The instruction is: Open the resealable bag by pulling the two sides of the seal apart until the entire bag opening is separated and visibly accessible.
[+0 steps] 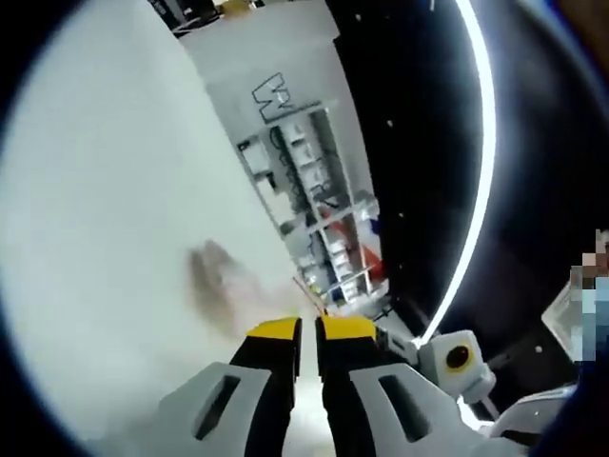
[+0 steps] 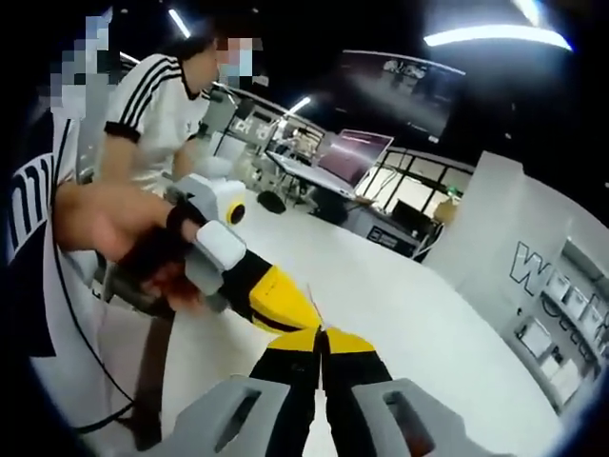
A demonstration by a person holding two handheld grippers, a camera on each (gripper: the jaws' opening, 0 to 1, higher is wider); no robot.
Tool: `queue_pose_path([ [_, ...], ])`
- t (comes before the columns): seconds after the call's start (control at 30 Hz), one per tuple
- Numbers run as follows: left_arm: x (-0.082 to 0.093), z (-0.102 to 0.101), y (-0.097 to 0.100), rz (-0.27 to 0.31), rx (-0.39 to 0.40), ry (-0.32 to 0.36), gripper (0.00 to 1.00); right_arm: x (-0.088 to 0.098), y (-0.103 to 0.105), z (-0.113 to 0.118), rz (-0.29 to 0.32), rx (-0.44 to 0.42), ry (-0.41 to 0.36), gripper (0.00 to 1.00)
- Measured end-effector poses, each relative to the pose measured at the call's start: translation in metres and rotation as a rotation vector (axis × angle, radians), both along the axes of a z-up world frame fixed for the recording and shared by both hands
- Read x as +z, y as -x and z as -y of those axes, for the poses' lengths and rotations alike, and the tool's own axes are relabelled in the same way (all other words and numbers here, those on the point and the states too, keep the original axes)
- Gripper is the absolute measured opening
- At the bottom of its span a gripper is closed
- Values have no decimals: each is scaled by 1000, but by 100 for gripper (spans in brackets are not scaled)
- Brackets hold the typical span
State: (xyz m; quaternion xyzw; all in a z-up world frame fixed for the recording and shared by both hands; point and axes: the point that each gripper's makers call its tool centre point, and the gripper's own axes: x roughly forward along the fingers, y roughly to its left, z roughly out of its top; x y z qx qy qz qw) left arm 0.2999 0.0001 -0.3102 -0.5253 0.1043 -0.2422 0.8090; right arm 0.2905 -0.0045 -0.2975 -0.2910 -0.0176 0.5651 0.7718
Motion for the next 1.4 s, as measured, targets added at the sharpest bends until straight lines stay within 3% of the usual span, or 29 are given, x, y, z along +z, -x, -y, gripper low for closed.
queue_pose_path([
  [0.07,-3,2,2,2,-17,-11,2,-3,1,0,-5,6,12,0],
  [0.47,-10,5,9,-1,-23,-155,1,-12,3,1,-101,46,40,0],
  [0.6,-13,4,11,-2,-22,-178,1,-13,4,2,-138,60,45,0],
  [0.7,-27,-7,3,-3,-22,-193,1,-14,6,3,-181,71,41,0],
  [0.9,-29,-9,1,-2,-19,-207,1,-20,8,4,-251,87,54,1],
  [1.27,-22,1,13,3,-30,-254,1,-27,11,2,-269,98,80,0],
  [1.37,-22,-1,12,-2,-31,-257,1,-24,10,0,-225,82,86,0],
  [1.4,-23,-1,12,-5,-30,-263,1,-19,8,-1,-179,76,78,0],
])
